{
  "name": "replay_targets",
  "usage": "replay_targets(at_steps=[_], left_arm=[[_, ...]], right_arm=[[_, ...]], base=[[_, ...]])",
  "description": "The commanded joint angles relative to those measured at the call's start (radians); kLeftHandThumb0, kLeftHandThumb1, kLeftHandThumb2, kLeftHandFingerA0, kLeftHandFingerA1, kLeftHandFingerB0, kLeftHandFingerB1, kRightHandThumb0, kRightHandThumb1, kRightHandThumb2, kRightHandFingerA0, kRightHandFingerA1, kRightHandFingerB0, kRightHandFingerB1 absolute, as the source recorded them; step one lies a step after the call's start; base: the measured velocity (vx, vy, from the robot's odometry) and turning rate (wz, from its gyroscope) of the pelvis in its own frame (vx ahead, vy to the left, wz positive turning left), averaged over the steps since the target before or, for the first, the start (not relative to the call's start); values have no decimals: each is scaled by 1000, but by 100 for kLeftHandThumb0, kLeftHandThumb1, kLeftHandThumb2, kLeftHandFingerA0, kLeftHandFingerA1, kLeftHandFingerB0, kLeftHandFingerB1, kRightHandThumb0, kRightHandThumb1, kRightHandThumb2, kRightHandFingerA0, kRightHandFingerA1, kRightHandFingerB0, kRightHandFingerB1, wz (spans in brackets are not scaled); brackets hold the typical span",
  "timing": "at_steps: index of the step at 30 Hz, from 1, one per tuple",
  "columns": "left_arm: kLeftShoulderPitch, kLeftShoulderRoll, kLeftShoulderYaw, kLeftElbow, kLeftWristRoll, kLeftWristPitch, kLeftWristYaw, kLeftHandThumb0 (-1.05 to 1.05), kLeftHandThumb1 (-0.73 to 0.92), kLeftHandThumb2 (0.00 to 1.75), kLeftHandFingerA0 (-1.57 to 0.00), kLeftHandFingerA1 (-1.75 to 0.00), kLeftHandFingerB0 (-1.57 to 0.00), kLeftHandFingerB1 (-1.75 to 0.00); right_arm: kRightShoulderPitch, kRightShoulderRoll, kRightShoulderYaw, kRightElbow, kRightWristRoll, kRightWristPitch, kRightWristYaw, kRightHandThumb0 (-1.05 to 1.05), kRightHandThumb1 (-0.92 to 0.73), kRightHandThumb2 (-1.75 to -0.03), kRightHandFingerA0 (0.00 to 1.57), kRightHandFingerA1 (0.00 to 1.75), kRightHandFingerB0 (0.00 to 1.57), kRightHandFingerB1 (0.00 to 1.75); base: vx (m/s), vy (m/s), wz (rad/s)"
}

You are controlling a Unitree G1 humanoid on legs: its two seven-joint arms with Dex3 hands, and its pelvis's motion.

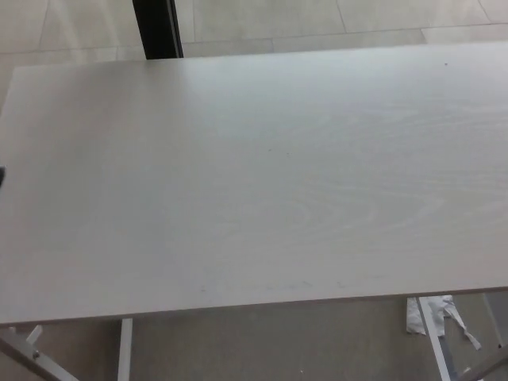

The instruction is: Pick up a bottle and hand it

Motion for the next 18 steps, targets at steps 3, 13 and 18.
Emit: replay_targets(at_steps=[3, 13, 18], left_arm=[[375, 363, 738, 554, -248, -224, 16, -63, 54, 93, -54, -84, -2, -45], [406, 264, 259, 731, -117, -259, -377, -74, 69, 61, -42, -61, -26, -38], [427, 278, 0, 667, 17, -330, -486, -72, 63, 60, -31, -62, -42, -39]], right_arm=[[-3, -105, -92, 41, 44, -68, -1, -61, -43, -92, 99, 88, 39, 64], [12, -107, -98, 61, 39, -103, 9, -61, -60, -60, 104, 82, 42, 61], [4, -100, -123, 77, 62, -90, 22, -58, -60, -58, 90, 82, 44, 60]], base=[[0, 0, 0], [0, 0, 0], [0, 0, 0]])
